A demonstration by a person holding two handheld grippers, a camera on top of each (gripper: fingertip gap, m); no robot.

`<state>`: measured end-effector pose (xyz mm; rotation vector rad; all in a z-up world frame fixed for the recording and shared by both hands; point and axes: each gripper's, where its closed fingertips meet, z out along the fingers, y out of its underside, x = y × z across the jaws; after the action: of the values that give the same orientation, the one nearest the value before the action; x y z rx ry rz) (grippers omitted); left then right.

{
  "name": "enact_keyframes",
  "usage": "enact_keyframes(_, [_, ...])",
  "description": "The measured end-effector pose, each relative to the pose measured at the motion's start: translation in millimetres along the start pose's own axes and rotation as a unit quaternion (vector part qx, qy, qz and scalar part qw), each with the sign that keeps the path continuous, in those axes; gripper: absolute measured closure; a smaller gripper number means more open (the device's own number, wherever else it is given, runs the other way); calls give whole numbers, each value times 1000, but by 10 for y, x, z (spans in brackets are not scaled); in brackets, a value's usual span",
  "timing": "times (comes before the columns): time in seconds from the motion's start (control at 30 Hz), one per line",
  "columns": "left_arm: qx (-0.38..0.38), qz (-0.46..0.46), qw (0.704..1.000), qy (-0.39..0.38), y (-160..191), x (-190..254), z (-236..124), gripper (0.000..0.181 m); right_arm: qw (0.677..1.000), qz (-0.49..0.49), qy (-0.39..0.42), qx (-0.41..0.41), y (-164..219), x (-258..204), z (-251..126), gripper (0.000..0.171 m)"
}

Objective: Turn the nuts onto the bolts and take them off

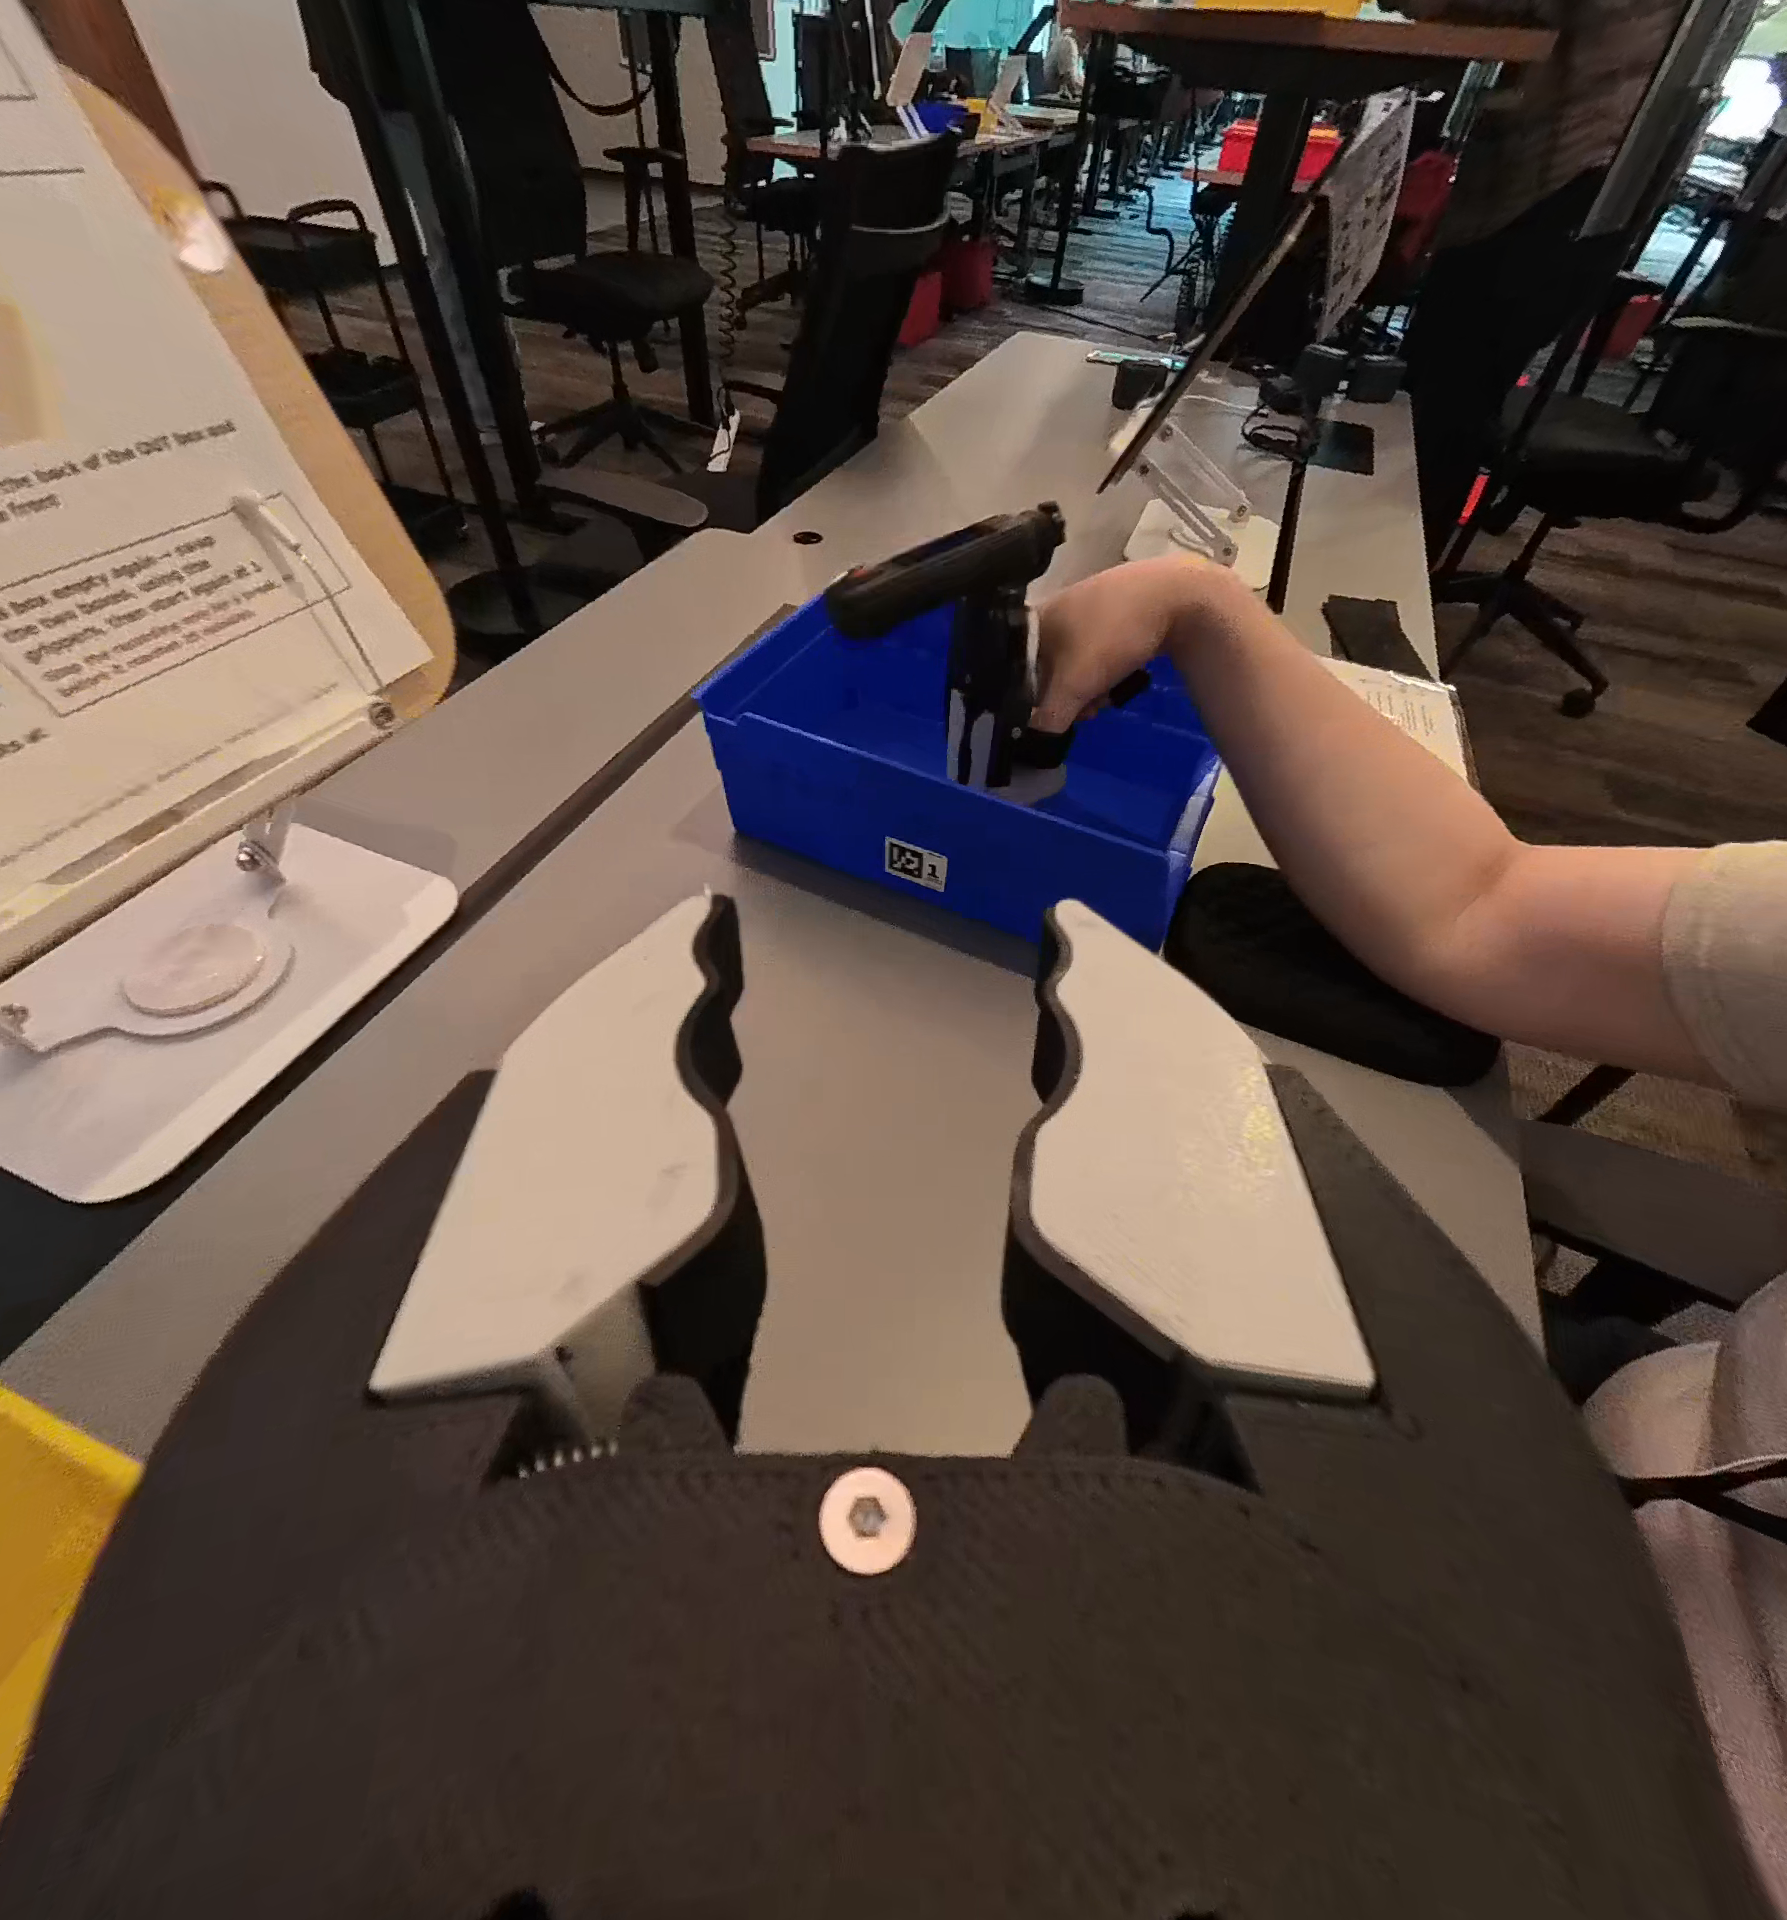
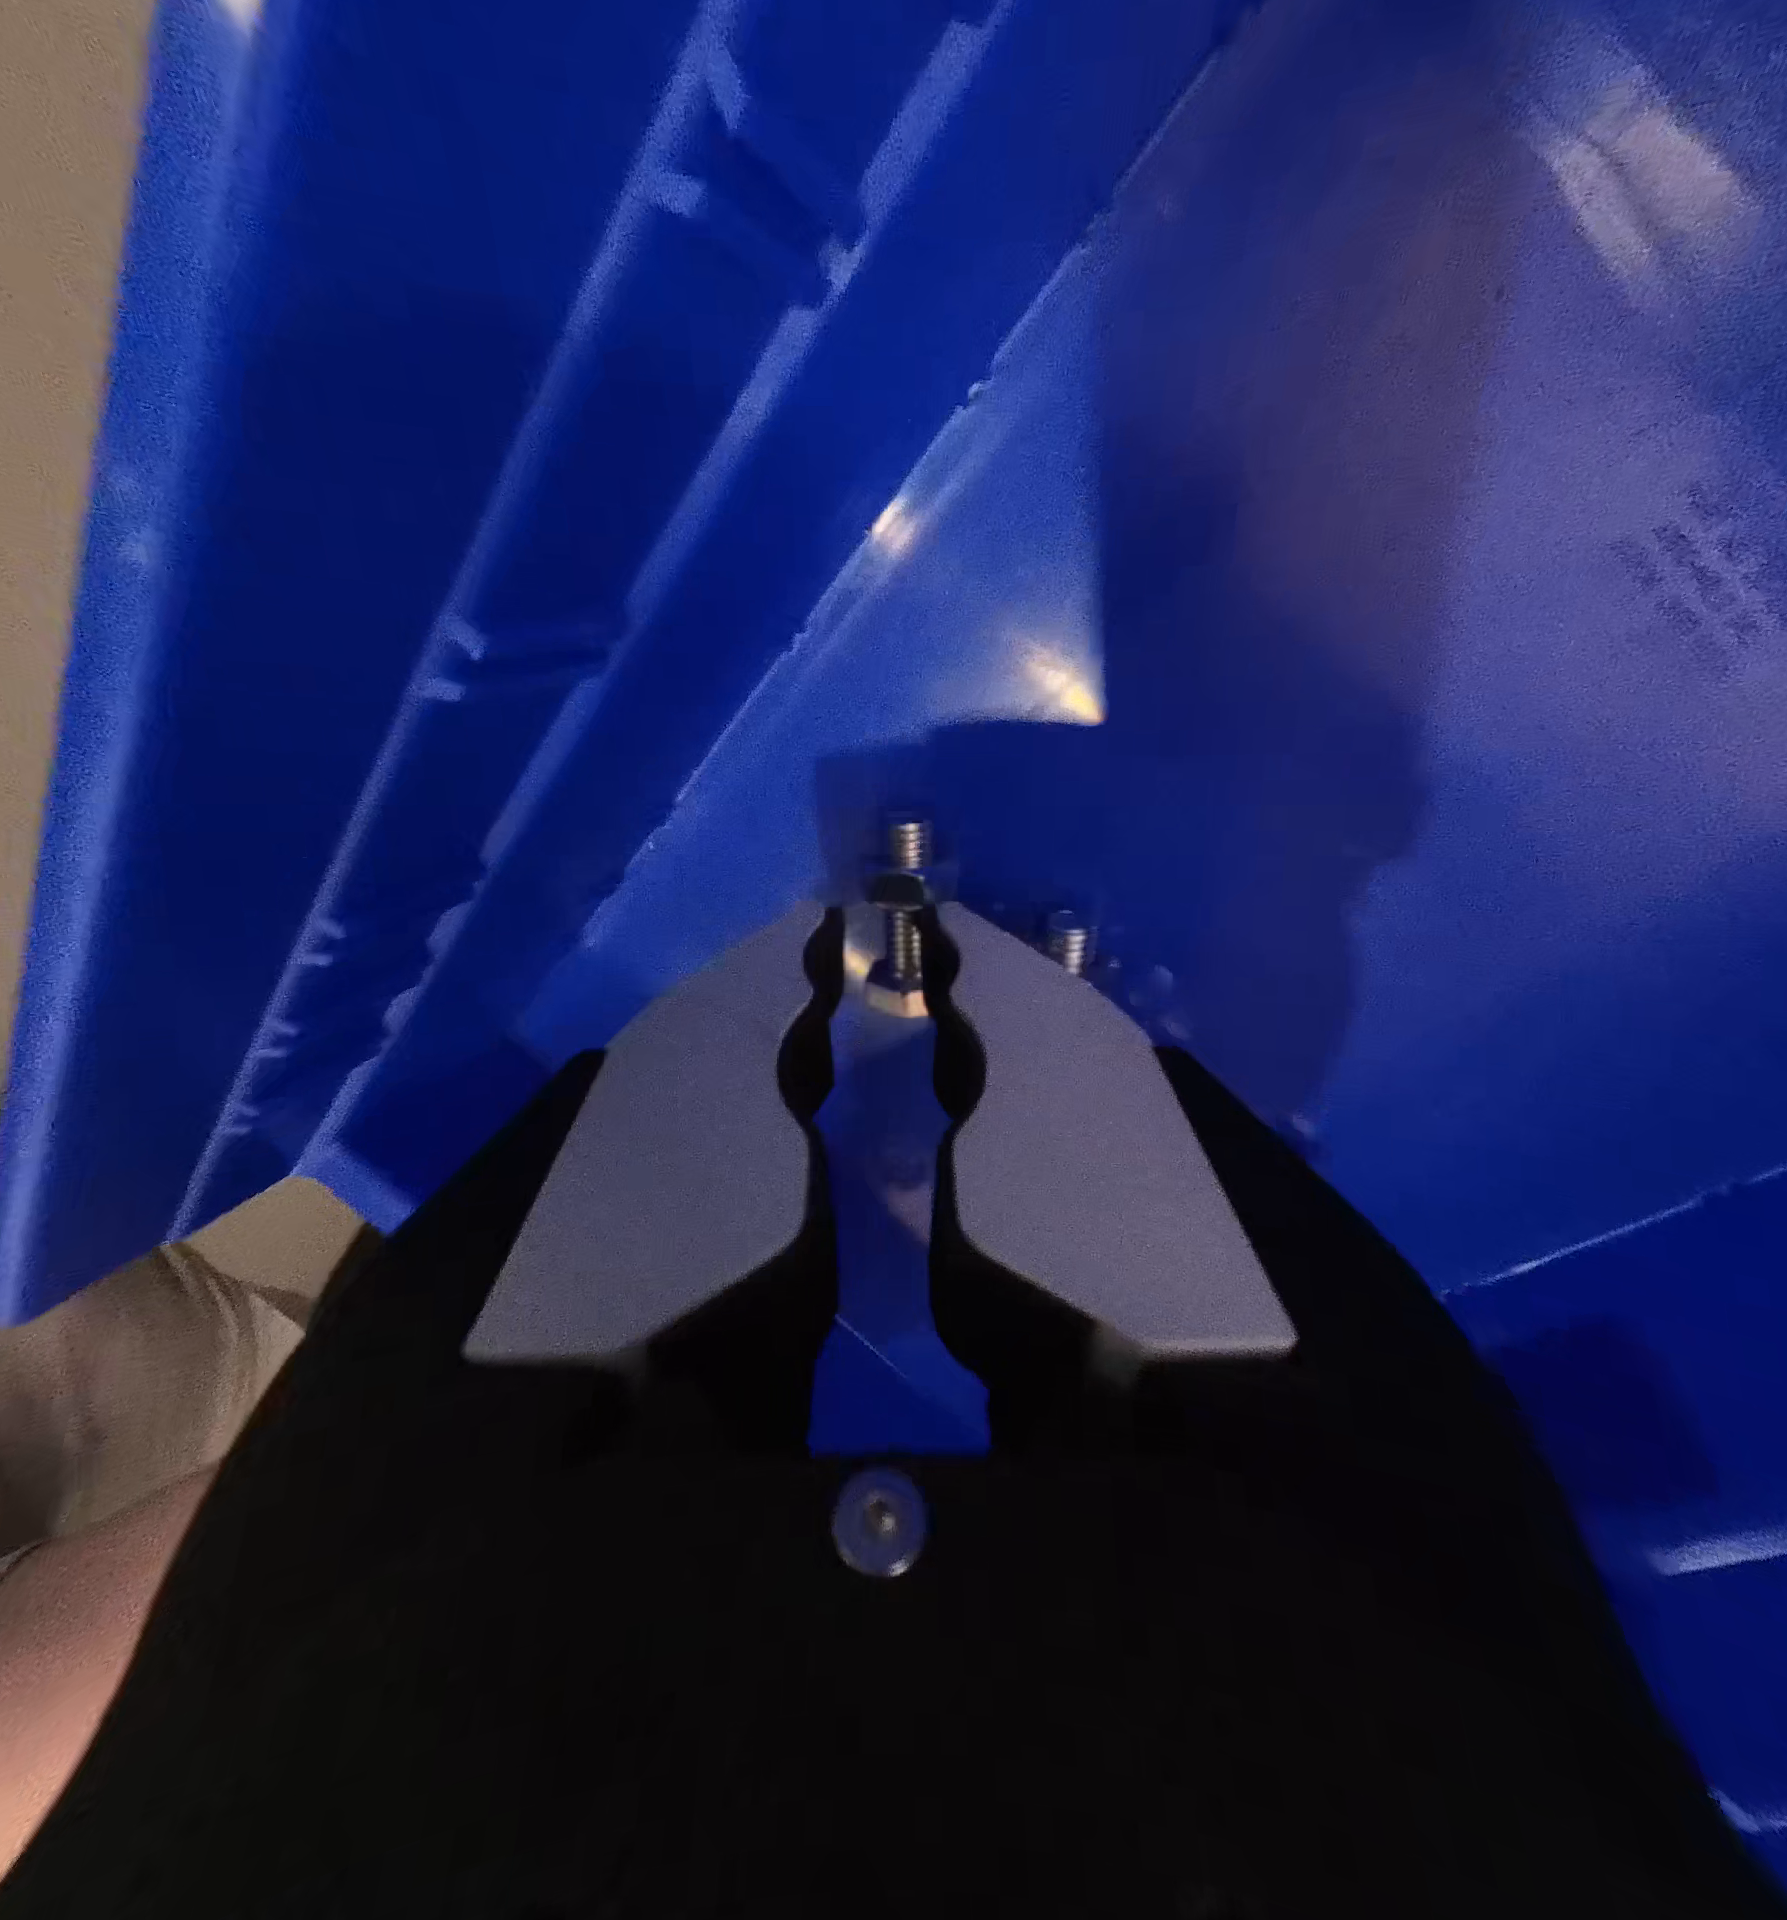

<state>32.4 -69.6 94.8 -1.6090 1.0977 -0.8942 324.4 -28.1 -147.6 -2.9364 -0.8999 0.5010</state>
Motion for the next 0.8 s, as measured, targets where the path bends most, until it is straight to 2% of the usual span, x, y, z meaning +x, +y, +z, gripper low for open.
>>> enact_keyframes(0.1, [6, -30, 999, -42, -42, -199, -293, 122, 998, 9, -6, 63, -75, -11, -271, 151])
enact_keyframes(0.2, [-8, -68, 986, -155, 74, -607, -809, 118, 984, 38, 69, 162, -78, 217, -751, 145])
enact_keyframes(0.23, [-40, -83, 972, -215, 233, -807, -1033, 117, 973, 62, 112, 192, -31, 369, -928, 138])
enact_keyframes(0.3, [-120, -128, 924, -339, 671, -1197, -1552, 111, 948, 122, 190, 225, 167, 667, -1223, 122])
enact_keyframes(0.33, [-148, -161, 904, -367, 872, -1305, -1758, 113, 939, 145, 210, 231, 280, 758, -1302, 120])
enact_keyframes(0.4, [-138, -239, 899, -340, 1092, -1370, -1915, 116, 936, 174, 217, 217, 478, 857, -1298, 118])
enact_keyframes(0.47, [-115, -310, 879, -343, 1237, -1501, -2089, 119, 934, 206, 229, 180, 654, 1002, -1199, 119])
enact_keyframes(0.5, [-113, -326, 867, -360, 1325, -1577, -2185, 120, 932, 230, 227, 162, 721, 1069, -1134, 123])
enact_keyframes(0.53, [-121, -331, 857, -377, 1425, -1640, -2268, 119, 932, 252, 213, 149, 753, 1107, -1057, 135])
enact_keyframes(0.67, [-206, -373, 789, -443, 1978, -1808, -2558, 108, 943, 285, 126, 115, 735, 1059, -758, 162])
enact_keyframes(0.73, [-258, -418, 759, -427, 2296, -1768, -2565, 108, 944, 284, 132, 106, 740, 1050, -739, 163])
enact_keyframes(0.8, [-291, -457, 743, -392, 2542, -1711, -2509, 118, 942, 293, 127, 105, 723, 1018, -729, 164])
